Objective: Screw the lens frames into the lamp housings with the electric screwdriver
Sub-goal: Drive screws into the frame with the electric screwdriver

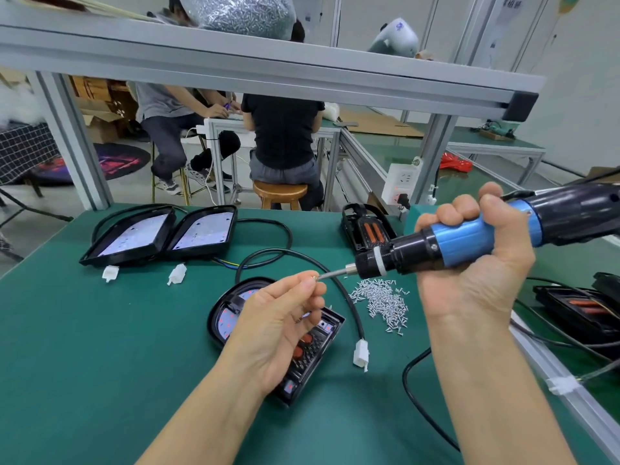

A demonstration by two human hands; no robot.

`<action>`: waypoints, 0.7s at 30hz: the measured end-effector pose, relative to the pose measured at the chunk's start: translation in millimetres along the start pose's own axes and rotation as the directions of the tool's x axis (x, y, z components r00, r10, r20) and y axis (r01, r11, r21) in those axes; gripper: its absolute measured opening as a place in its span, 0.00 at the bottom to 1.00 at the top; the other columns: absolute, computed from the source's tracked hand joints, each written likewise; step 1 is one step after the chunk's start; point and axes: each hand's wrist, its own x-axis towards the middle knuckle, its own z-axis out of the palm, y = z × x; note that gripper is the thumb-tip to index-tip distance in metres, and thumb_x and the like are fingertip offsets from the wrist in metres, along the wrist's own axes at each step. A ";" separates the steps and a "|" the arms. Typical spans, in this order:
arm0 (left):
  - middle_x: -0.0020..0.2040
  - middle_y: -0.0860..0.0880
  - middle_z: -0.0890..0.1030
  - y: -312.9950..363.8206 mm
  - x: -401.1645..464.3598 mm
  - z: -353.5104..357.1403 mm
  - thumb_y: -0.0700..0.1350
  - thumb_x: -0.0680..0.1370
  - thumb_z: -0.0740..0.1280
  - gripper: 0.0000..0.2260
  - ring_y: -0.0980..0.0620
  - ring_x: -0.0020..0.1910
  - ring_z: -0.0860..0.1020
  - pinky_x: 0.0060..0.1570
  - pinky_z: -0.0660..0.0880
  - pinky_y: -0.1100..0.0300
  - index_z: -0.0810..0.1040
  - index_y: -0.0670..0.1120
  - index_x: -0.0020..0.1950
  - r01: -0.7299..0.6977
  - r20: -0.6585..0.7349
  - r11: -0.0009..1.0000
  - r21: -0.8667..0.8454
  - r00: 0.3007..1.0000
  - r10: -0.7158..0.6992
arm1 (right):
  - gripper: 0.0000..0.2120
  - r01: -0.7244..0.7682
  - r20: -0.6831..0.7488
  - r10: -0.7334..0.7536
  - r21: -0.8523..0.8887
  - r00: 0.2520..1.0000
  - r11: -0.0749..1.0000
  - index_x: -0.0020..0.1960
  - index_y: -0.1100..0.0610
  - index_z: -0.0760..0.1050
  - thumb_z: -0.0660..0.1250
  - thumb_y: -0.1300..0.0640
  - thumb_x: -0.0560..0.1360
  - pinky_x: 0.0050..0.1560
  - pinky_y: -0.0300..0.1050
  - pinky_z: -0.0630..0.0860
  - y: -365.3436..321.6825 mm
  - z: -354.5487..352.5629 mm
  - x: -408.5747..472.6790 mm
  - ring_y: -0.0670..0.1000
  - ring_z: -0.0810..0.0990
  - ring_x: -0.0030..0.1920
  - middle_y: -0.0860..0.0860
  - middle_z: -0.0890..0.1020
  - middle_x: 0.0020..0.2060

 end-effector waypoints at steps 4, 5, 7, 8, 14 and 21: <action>0.35 0.46 0.82 1.7 -0.9 -1.1 0.39 0.66 0.69 0.10 0.55 0.30 0.78 0.31 0.77 0.65 0.80 0.40 0.46 -0.003 0.015 1.000 -0.008 1.000 0.003 | 0.07 -0.002 -0.002 0.002 -0.016 1.000 1.000 0.44 0.52 0.72 0.63 0.61 0.67 0.37 0.38 0.71 3.3 2.4 0.3 0.45 0.71 0.28 0.46 0.72 0.28; 0.35 0.46 0.82 1.8 -0.8 -1.3 0.39 0.66 0.69 0.10 0.55 0.30 0.78 0.31 0.77 0.65 0.80 0.40 0.46 -0.003 0.016 1.000 -0.012 1.000 0.003 | 0.07 -0.001 -0.001 0.001 -0.021 1.000 1.000 0.44 0.52 0.72 0.63 0.61 0.67 0.37 0.38 0.71 3.9 2.7 0.2 0.45 0.71 0.28 0.46 0.72 0.28; 0.35 0.46 0.82 2.2 -0.4 -1.5 0.39 0.66 0.69 0.10 0.55 0.30 0.78 0.32 0.77 0.65 0.80 0.40 0.46 -0.004 0.017 1.000 -0.020 1.000 0.004 | 0.07 0.001 0.000 -0.001 -0.029 1.000 1.000 0.44 0.52 0.71 0.62 0.61 0.67 0.37 0.38 0.71 5.1 2.8 -0.1 0.45 0.71 0.28 0.46 0.72 0.28; 0.35 0.46 0.82 2.2 -0.3 -1.8 0.38 0.66 0.69 0.10 0.55 0.30 0.78 0.31 0.77 0.65 0.80 0.39 0.47 -0.003 0.015 1.000 -0.023 1.000 0.003 | 0.07 0.002 0.000 -0.002 -0.030 1.000 1.000 0.44 0.53 0.71 0.62 0.61 0.67 0.37 0.38 0.71 5.6 2.7 -0.2 0.45 0.71 0.28 0.46 0.72 0.28; 0.36 0.45 0.82 0.5 0.0 -5.1 0.38 0.66 0.69 0.10 0.54 0.31 0.78 0.32 0.78 0.65 0.80 0.39 0.47 -0.001 -0.006 0.999 -0.033 1.000 0.001 | 0.07 0.000 0.005 0.000 -0.011 1.000 1.000 0.45 0.53 0.72 0.63 0.61 0.68 0.37 0.38 0.72 6.2 3.1 0.9 0.45 0.72 0.28 0.46 0.73 0.28; 0.35 0.45 0.82 -0.1 0.0 -4.7 0.38 0.66 0.69 0.10 0.54 0.30 0.79 0.31 0.78 0.65 0.81 0.39 0.46 -0.001 -0.021 0.998 -0.060 1.000 0.000 | 0.08 -0.010 0.004 0.011 -0.021 1.000 1.000 0.45 0.53 0.72 0.63 0.61 0.67 0.36 0.38 0.72 10.1 2.0 1.5 0.45 0.72 0.28 0.46 0.73 0.28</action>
